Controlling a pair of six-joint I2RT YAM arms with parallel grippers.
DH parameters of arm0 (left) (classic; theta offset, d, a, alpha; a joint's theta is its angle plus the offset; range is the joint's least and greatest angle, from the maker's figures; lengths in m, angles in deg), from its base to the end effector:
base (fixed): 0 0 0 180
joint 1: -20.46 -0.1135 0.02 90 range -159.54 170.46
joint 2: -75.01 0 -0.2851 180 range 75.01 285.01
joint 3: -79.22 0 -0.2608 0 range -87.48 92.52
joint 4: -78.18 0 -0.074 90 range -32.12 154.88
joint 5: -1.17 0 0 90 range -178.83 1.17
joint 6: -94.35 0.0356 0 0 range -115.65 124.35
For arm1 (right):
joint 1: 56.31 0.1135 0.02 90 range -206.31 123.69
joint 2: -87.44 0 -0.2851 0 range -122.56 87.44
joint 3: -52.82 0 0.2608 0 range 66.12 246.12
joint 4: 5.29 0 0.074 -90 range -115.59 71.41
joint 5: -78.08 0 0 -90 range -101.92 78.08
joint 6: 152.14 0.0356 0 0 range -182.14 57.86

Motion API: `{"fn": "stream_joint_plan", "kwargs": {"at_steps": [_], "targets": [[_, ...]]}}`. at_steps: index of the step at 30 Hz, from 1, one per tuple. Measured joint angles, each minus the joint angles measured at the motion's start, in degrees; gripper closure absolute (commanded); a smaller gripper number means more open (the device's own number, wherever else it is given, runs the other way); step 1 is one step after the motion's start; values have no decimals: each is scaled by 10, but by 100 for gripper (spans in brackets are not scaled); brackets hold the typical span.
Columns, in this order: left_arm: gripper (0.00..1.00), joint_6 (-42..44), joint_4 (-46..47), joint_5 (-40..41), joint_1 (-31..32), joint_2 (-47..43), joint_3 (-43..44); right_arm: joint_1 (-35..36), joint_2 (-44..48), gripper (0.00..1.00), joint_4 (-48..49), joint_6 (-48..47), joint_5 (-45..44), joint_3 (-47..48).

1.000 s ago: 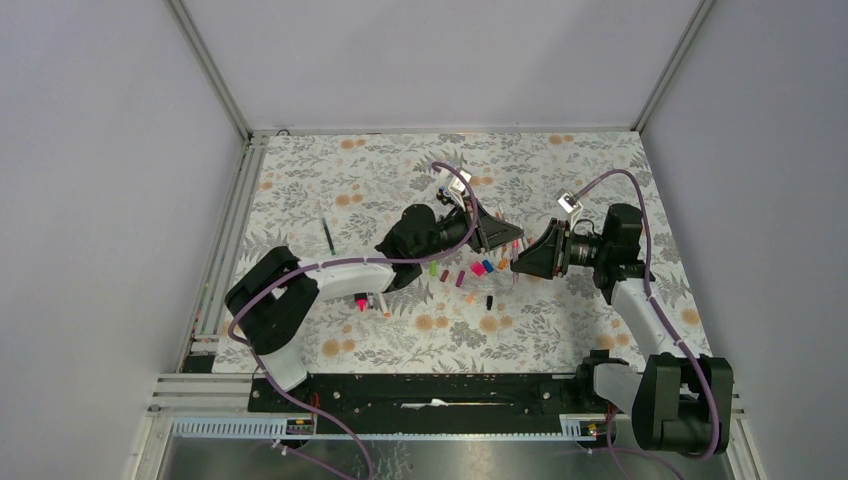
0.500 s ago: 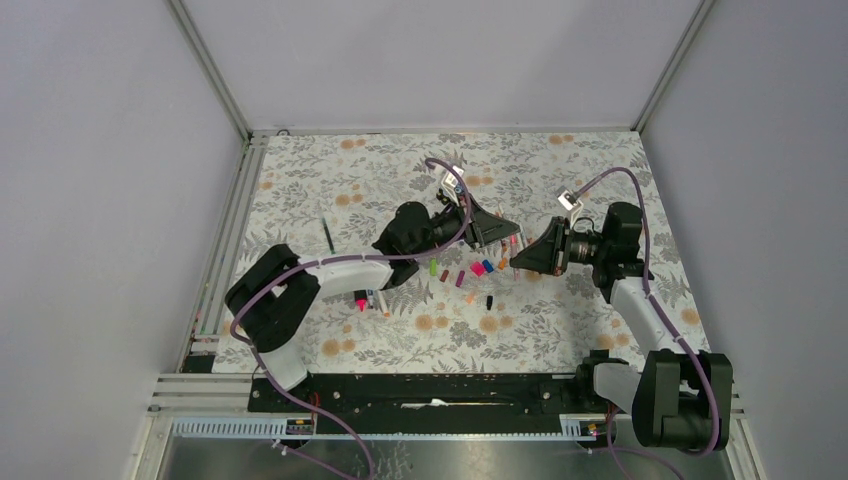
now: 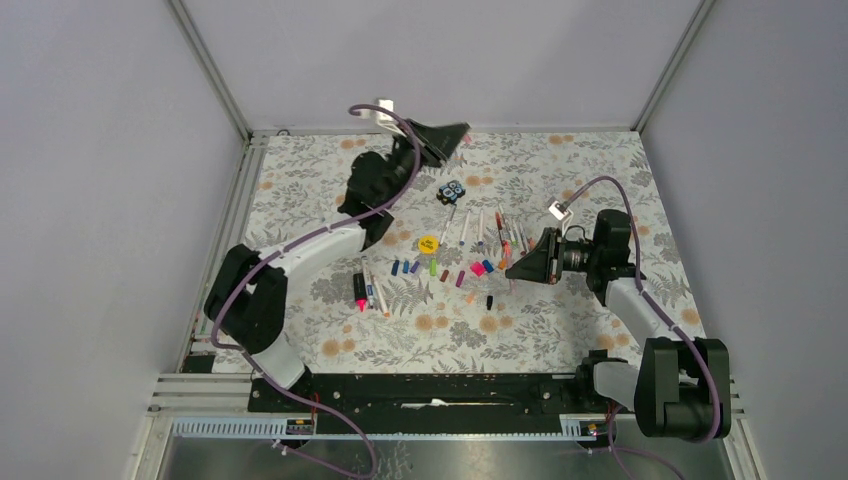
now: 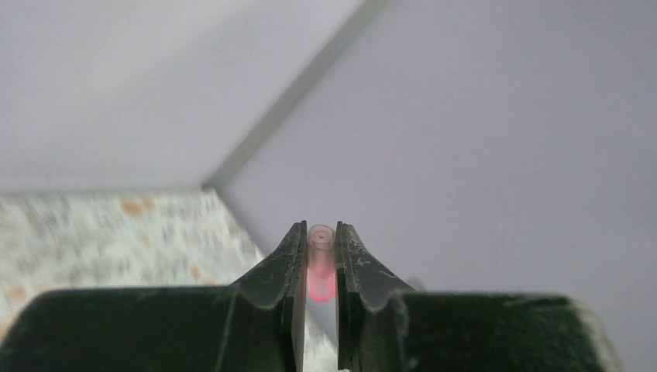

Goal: Open the pen caps
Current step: Open the pen cap from the pen, then place the pen at the center of the board.

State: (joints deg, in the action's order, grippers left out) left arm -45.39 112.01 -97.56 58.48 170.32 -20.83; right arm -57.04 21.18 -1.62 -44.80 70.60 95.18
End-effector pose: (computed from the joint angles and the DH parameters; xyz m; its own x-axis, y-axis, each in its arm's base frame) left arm 0.3129 -0.2515 0.3629 -0.3898 -0.6527 -0.6497 0.6572 0.2970 -0.6927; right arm 0.2179 0.0325 0.2416 -0.6068 0.0465 -0.7935 -0.7833 0.1343 0.6069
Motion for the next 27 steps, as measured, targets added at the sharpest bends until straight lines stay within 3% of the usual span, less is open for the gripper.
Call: {"fn": "stream_joint_plan", "kwargs": {"at_steps": [4,10,15,19,27], "targets": [[100,0,42,63,-24,-20,18,0,-4,100,-8,-2,12,-1],[100,0,35,36,-20,-39,5,-16,6,100,-19,-23,12,-1],[100,-2,-42,-38,-39,-108,-88,-93,25,100,-29,-45,6,0],[100,-2,-106,-89,-38,-157,-152,-121,31,100,-141,-143,-45,24],[100,40,-268,-112,65,-169,-205,-122,26,100,-282,-282,-192,60]]}}
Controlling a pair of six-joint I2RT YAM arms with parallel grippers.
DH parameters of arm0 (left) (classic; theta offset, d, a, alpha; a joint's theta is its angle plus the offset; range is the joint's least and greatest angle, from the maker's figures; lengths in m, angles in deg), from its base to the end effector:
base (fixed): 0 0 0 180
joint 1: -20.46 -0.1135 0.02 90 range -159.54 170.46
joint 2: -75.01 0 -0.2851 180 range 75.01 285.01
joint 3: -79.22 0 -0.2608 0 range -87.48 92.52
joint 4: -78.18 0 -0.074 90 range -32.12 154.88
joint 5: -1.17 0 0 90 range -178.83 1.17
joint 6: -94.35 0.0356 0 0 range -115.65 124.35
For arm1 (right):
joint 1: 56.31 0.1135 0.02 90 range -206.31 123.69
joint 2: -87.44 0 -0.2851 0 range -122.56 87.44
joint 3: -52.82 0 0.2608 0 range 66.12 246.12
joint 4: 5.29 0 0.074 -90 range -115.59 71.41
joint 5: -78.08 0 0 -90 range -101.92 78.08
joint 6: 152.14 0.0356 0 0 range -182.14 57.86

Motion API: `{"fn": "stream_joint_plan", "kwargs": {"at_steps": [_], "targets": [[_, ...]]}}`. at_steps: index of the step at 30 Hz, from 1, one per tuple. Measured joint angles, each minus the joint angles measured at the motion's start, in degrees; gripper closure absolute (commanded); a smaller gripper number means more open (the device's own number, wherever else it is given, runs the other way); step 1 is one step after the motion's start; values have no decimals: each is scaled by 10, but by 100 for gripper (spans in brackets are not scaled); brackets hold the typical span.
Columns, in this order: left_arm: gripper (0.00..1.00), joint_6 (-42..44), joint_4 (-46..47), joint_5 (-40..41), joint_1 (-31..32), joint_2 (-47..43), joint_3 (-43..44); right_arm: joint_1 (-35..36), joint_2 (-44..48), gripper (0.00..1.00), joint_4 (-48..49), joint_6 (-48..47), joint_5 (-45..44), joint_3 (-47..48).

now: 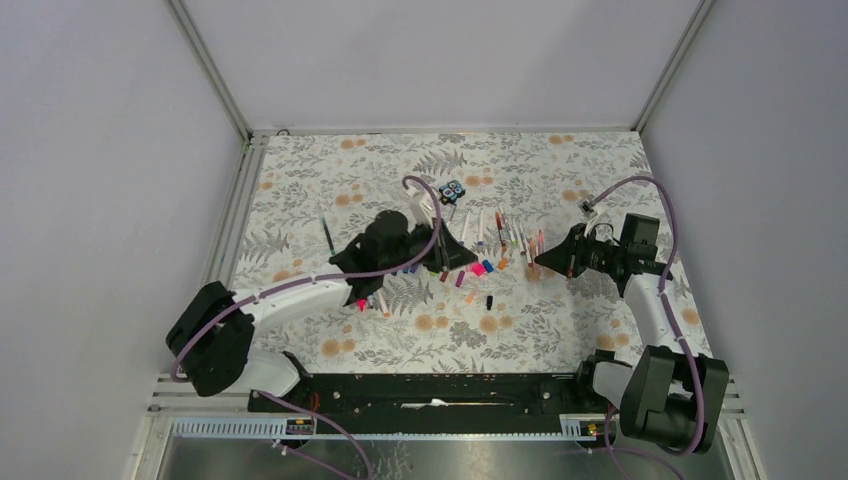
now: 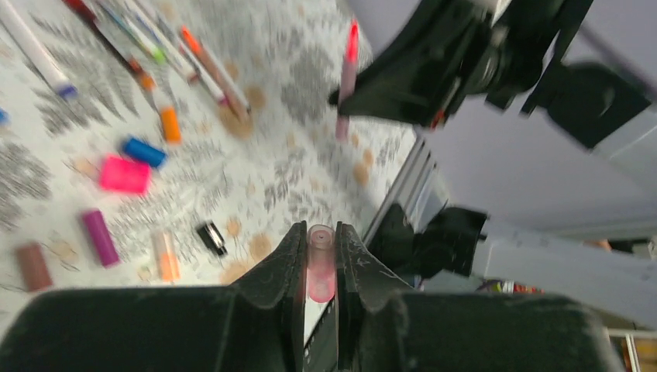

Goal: Open the pen caps
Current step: Place the pen at the center of the board, then place the pen cap at the center of the board.

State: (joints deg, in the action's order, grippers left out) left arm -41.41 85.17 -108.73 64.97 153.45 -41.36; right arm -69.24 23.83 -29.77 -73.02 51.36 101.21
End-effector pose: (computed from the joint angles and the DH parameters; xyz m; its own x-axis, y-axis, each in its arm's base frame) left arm 0.2158 -0.2291 0.2854 -0.7460 -0.2113 -0.6315 0.5190 0.4097 -0.7502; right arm 0.2159 -0.0169 0.2429 -0.5039 0.0286 -0.8633 -0.6765 0.6083 0.4151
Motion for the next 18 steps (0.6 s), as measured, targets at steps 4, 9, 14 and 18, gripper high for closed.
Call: {"fn": "stream_joint_plan", "kwargs": {"at_steps": [4,9,14,18], "targets": [[100,5,-26,23,59,41,1,-3,-6,99,-24,-25,-48,0],[100,-8,-53,73,108,137,35,-9,-15,98,-35,-39,-88,0],[97,-30,-79,113,143,231,88,-11,-27,93,-36,-41,-117,0],[93,-36,-114,136,160,277,129,-11,-34,92,-33,-38,-148,0]]}}
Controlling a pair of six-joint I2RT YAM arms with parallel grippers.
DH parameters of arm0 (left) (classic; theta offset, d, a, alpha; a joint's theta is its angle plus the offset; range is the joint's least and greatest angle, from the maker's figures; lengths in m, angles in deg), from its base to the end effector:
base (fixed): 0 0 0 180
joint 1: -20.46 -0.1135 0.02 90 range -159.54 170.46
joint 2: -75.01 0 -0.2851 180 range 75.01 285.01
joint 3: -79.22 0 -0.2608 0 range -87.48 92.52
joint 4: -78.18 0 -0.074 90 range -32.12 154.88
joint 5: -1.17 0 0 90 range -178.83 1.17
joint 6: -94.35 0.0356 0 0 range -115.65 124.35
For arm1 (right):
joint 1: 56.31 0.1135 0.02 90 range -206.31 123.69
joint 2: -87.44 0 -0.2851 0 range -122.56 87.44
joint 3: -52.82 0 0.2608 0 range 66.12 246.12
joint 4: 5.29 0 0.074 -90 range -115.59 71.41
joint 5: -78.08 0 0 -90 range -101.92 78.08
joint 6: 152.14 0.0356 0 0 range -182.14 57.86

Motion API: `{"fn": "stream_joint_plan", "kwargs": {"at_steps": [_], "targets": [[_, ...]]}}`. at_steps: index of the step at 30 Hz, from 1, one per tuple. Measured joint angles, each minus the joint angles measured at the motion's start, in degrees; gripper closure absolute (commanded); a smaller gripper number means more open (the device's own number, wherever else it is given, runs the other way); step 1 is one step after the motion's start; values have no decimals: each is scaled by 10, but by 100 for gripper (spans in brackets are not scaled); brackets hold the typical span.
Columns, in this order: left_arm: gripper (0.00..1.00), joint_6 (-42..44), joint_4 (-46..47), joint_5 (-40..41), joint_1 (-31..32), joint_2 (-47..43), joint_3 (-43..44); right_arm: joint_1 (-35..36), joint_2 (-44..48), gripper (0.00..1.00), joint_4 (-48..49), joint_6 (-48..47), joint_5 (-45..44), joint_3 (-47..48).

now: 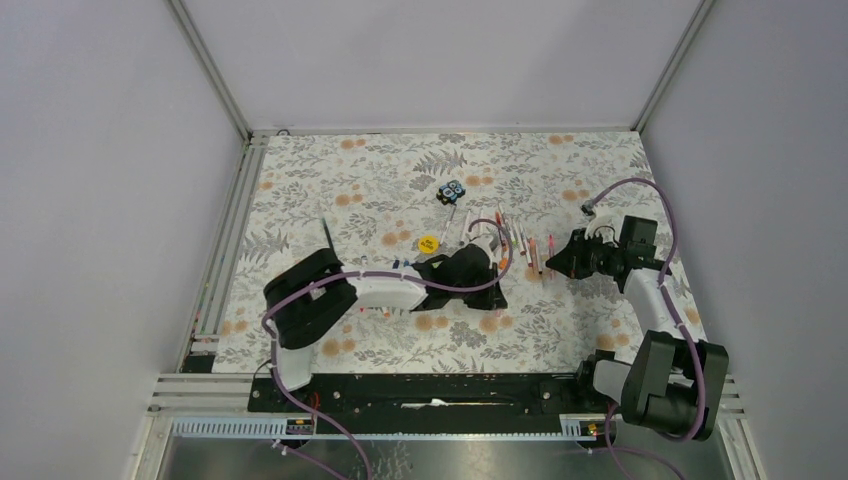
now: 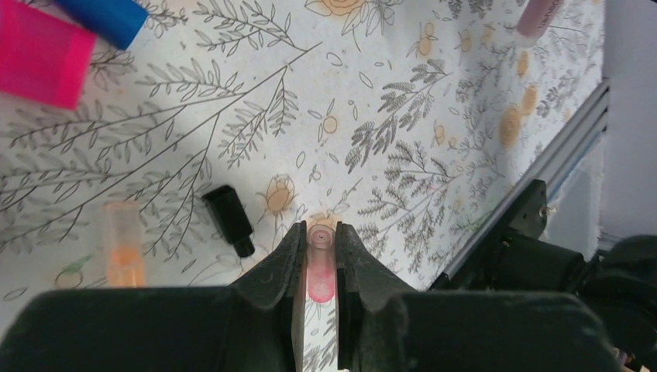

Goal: Open the pen caps
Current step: Place the pen cap at the center of the board.

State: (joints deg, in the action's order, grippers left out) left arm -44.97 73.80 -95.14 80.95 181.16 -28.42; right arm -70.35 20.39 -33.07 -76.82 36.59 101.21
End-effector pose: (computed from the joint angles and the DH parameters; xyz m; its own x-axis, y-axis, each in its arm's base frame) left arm 0.1946 -0.3518 0.1747 -0.8867 0.0363 -0.4609 0.3607 0.6780 -0.6405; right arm 0.2230 -0.0283 0.2219 -0.5939 -0.0245 -0.8042 -0.5071 0.7874 0.3505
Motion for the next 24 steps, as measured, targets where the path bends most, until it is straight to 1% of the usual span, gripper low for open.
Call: {"fn": "stream_joint_plan", "kwargs": {"at_steps": [3,7,12,16,20,24], "targets": [[90,2,-31,10,7,33,45,0,-11,92,10,13,-30,0],[87,11,-59,22,11,59,83,0,-46,92,22,36,-65,0],[80,20,-96,34,12,77,98,0,-103,91,23,59,-92,16],[75,28,-109,38,12,86,114,0,-143,89,23,70,-103,38],[66,32,-116,39,12,91,123,0,-170,87,23,76,-106,55],[63,34,-117,39,13,91,125,0,-196,84,17,78,-106,69]]}}
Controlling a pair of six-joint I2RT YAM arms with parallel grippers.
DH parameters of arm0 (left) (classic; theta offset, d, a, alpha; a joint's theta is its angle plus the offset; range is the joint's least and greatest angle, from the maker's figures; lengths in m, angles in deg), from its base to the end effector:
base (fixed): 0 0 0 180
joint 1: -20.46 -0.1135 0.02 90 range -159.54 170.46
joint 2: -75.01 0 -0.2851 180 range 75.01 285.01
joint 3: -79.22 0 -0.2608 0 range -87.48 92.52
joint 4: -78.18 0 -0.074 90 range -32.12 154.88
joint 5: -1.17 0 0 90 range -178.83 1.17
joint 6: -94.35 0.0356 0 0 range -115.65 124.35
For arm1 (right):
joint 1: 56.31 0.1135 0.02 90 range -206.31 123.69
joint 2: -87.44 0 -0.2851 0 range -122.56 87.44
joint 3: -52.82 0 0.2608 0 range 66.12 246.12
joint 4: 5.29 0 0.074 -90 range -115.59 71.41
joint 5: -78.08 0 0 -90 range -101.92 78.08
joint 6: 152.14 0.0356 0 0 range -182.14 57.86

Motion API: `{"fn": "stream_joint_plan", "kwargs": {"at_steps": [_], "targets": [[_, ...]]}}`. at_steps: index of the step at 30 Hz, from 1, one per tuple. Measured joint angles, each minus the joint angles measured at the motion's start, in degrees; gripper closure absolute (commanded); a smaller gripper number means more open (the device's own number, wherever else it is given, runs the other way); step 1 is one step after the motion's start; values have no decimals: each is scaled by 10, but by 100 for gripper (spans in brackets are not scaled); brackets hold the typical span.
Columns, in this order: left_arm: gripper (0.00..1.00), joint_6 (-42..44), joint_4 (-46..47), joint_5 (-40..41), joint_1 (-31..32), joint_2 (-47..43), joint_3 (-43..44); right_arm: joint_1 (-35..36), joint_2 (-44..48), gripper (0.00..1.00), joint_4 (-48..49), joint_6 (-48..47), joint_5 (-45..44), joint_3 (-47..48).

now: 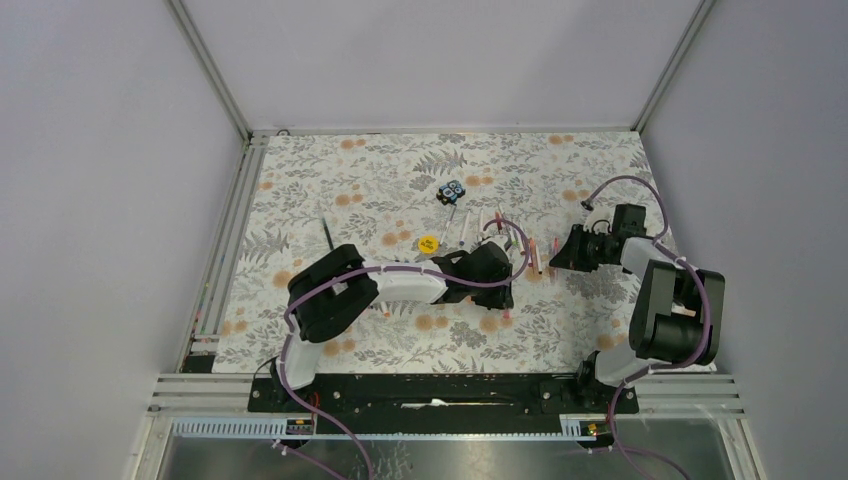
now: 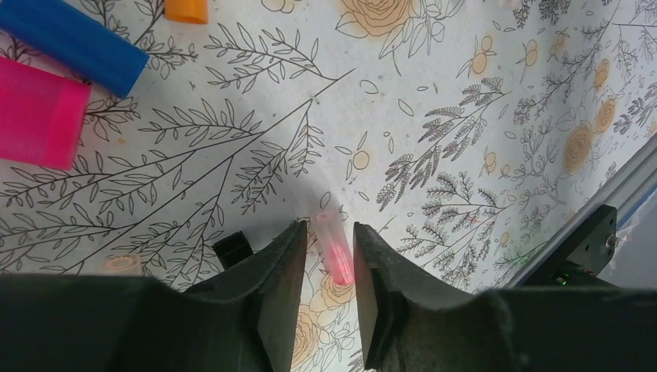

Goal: Open the pen caps
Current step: Place the pen cap at the center of the board.

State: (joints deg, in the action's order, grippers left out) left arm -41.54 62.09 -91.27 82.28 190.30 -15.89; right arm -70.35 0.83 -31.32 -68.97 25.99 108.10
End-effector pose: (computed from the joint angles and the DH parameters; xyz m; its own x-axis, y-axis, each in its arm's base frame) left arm 0.2075 -0.3905 0.1598 -0.8807 0.1248 -0.4570 0.3767 0.7694 -0.5158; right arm 0.2779 -0.0469 0.1765 -0.7957 0.1023 -0.5971 -0.2263 0.8641 0.4496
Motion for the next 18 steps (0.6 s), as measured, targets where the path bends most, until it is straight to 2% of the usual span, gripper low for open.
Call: {"fn": "stream_joint_plan", "kwargs": {"at_steps": [12,18], "targets": [[61,16,-15,13,3,-20,-1,0,-46,64,-22,2,-8,26],[60,50,-2,40,4,-118,-44,0,-46,60,-23,2,-8,29]]}}
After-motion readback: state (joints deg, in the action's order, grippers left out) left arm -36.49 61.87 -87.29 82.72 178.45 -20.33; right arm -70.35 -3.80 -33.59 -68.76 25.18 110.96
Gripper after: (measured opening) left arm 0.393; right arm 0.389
